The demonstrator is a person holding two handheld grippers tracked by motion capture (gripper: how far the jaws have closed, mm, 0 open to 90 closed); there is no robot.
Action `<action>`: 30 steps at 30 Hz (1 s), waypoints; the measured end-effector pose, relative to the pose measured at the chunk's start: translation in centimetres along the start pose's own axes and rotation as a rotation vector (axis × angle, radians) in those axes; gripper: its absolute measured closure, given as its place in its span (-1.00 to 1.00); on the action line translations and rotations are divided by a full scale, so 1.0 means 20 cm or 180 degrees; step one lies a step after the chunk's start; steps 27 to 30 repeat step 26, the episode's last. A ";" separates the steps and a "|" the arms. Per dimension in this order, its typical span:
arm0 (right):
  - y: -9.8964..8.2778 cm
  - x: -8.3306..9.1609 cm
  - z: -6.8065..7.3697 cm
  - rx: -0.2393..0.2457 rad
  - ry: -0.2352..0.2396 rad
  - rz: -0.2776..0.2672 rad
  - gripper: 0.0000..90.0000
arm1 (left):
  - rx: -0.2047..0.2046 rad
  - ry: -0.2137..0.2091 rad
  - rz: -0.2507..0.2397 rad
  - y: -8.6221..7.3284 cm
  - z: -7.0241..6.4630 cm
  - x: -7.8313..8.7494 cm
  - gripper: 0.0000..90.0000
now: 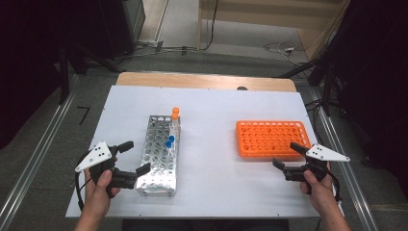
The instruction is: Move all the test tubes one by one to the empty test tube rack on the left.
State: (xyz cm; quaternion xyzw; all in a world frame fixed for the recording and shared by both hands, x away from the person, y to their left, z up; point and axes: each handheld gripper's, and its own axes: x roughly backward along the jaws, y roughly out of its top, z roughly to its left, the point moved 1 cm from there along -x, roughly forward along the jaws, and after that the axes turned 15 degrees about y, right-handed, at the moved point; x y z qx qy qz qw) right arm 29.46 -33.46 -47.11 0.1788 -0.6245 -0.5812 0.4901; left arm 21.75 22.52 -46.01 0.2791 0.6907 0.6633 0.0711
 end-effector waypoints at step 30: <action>-0.02 0.00 -0.02 -0.0028 -0.0051 0.0046 -0.95 | 0.0054 -0.0022 -0.0025 -0.03 0.07 0.03 -1.00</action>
